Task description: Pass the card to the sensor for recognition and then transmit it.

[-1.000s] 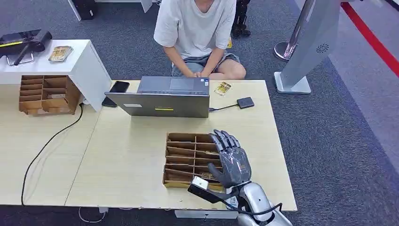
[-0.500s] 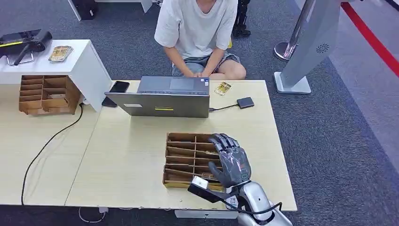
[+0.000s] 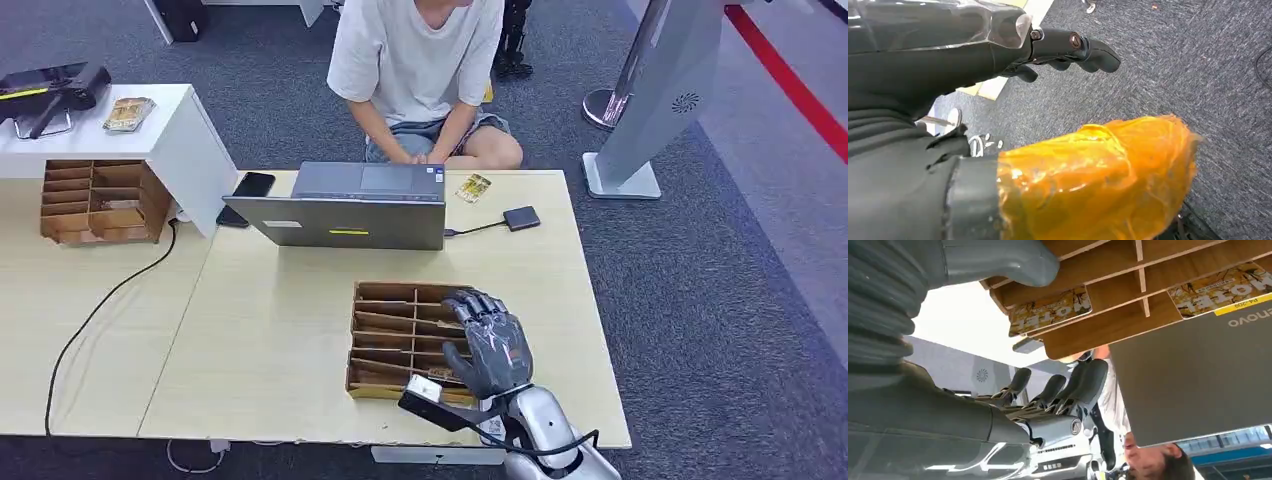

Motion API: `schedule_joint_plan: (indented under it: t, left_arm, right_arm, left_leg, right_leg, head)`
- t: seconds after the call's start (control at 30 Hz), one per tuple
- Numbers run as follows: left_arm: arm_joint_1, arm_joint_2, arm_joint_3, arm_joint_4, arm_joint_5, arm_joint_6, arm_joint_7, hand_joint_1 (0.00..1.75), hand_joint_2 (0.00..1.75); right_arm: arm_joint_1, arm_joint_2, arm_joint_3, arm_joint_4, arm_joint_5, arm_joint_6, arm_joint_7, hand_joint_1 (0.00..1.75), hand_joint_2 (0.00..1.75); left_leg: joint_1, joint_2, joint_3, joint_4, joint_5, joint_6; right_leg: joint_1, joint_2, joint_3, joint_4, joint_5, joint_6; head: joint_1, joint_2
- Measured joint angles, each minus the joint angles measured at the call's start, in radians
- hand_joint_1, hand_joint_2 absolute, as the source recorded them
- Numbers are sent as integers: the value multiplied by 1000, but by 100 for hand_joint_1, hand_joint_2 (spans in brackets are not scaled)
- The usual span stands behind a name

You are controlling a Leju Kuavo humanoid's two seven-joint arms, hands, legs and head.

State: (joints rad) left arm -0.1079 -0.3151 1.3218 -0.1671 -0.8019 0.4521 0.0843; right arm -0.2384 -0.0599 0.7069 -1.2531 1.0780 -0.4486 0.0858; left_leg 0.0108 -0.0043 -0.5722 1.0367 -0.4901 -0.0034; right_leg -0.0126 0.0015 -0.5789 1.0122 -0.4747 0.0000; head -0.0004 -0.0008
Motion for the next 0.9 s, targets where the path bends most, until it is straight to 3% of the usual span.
schedule_joint_plan:
  t: [0.13, 0.2, 0.6, 0.9]
  left_arm:
    - [0, 0, 0, 0, 1, 0, 0, 0, 0]
    - [0, 0, 0, 0, 3, 0, 0, 0, 0]
    - [0, 0, 0, 0, 5, 0, 0, 0, 0]
    - [0, 0, 0, 0, 8, 0, -3, 0, 0]
  right_arm:
    - [0, 0, 1, 0, 0, 1, 0, 63, 175]
    - [0, 0, 1, 1, 0, 1, 0, 51, 175]
    - [-1, 0, 4, 8, 0, 4, 1, 37, 175]
    - [-4, 0, 6, 13, -1, 7, 2, 44, 175]
  left_leg:
    - [0, 0, 0, 0, 0, 0]
    - [0, 0, 0, 0, 0, 0]
    - [0, 0, 0, 0, 0, 0]
    - [0, 0, 0, 0, 0, 0]
  right_leg:
    - [0, 0, 0, 0, 0, 0]
    - [0, 0, 0, 0, 0, 0]
    - [0, 0, 0, 0, 0, 0]
    - [0, 0, 0, 0, 0, 0]
  head:
    - [0, 0]
    - [0, 0]
    - [0, 0]
    - [0, 0]
